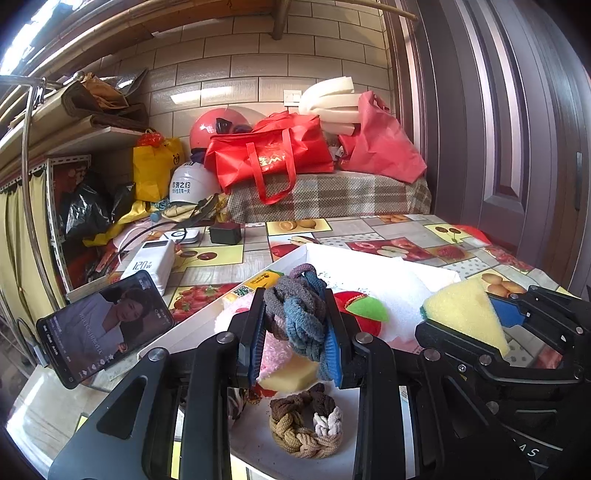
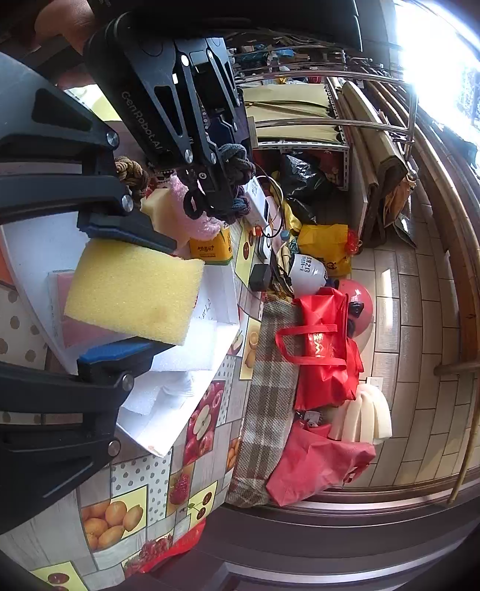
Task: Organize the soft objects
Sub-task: 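Carry the rope toy and yellow sponge over the white tray with both tools, then open the left tool to drop the rope toy while the right tool releases the sponge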
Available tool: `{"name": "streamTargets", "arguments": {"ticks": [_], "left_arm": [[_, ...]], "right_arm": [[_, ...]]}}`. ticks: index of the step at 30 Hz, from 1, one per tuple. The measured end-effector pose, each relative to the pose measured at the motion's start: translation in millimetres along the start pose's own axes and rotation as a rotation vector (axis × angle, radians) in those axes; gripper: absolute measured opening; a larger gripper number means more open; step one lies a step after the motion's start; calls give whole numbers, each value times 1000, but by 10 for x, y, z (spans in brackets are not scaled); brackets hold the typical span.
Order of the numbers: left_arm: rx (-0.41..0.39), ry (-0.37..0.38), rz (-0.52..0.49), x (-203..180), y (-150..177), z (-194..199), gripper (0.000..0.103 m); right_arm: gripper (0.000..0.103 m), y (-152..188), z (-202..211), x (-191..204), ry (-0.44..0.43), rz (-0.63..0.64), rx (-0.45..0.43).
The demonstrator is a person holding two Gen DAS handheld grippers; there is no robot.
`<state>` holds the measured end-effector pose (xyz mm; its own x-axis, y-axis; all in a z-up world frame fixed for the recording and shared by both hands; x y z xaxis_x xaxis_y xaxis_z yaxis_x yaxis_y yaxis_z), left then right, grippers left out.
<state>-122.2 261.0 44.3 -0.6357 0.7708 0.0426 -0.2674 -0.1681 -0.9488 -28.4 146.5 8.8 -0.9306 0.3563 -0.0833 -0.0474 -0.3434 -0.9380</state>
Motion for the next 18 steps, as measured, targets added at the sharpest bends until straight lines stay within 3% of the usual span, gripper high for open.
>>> {"name": "streamTargets", "arguments": {"ticks": [18], "left_arm": [[30,-7,81,179,-84,-341,27]], "right_arm": [[46,-129,-389,-58,12,-35,51]]}}
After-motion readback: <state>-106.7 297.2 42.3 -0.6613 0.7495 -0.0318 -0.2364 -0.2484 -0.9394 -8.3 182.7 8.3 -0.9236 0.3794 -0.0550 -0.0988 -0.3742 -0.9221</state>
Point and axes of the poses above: each gripper's, at about its wrist camera, not at the fingertips, and z roughly against the way its jaws point, x to its left, y to its underside, the point moved 3 cm from there along -z, roughly the way its jaws point, and after that the axes turned 3 degrees about -z, right-handed, at the moved point
